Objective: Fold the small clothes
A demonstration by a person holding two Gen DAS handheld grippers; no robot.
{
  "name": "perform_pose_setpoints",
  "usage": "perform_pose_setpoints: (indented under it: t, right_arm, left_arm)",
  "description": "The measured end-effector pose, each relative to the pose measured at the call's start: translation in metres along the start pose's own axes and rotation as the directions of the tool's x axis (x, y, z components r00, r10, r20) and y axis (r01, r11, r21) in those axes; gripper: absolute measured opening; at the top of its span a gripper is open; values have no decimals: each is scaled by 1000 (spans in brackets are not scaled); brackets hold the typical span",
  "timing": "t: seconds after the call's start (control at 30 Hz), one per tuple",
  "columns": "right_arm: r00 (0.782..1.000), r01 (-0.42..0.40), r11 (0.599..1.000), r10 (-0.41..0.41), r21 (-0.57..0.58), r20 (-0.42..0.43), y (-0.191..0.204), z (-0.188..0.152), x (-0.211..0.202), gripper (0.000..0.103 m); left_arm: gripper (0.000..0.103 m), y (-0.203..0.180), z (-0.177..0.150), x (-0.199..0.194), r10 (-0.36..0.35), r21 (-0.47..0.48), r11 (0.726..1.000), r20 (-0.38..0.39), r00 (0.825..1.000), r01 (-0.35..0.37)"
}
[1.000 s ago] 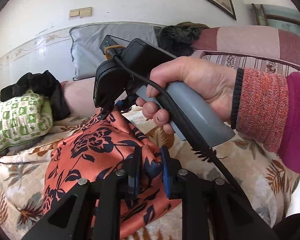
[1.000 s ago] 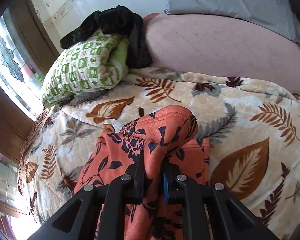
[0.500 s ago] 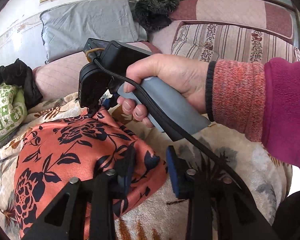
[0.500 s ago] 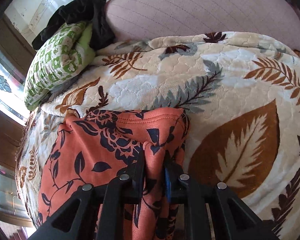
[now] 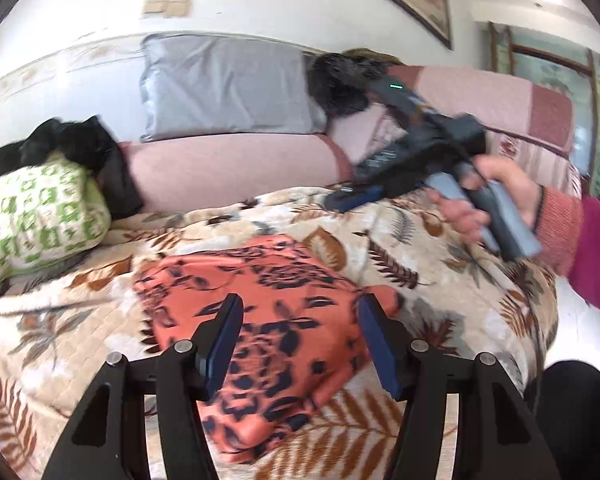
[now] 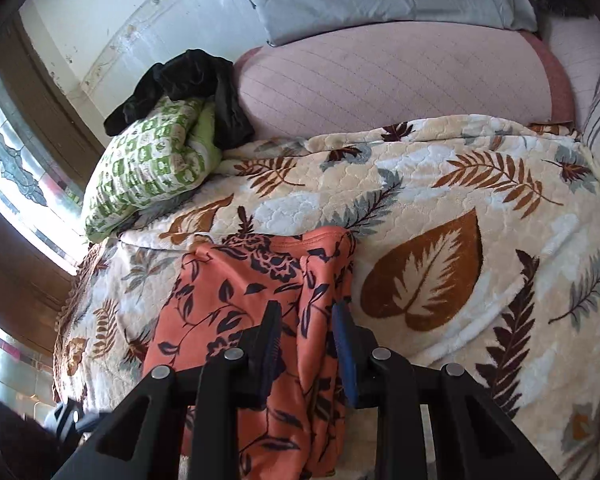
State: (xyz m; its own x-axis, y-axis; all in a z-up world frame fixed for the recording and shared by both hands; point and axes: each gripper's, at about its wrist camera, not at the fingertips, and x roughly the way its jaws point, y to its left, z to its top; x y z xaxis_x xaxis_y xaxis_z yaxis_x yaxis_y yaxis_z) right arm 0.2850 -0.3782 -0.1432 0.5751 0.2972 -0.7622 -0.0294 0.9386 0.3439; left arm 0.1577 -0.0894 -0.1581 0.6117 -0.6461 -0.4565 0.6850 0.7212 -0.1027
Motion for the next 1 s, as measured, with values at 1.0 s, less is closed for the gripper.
perform_pose_setpoints:
  t: [1.0]
  right_arm:
    - [995,41,997,-47,-71,-87,57,-125,60,30]
  left_arm:
    - [67,38,-47,66,277,39,959,-309,910,-279]
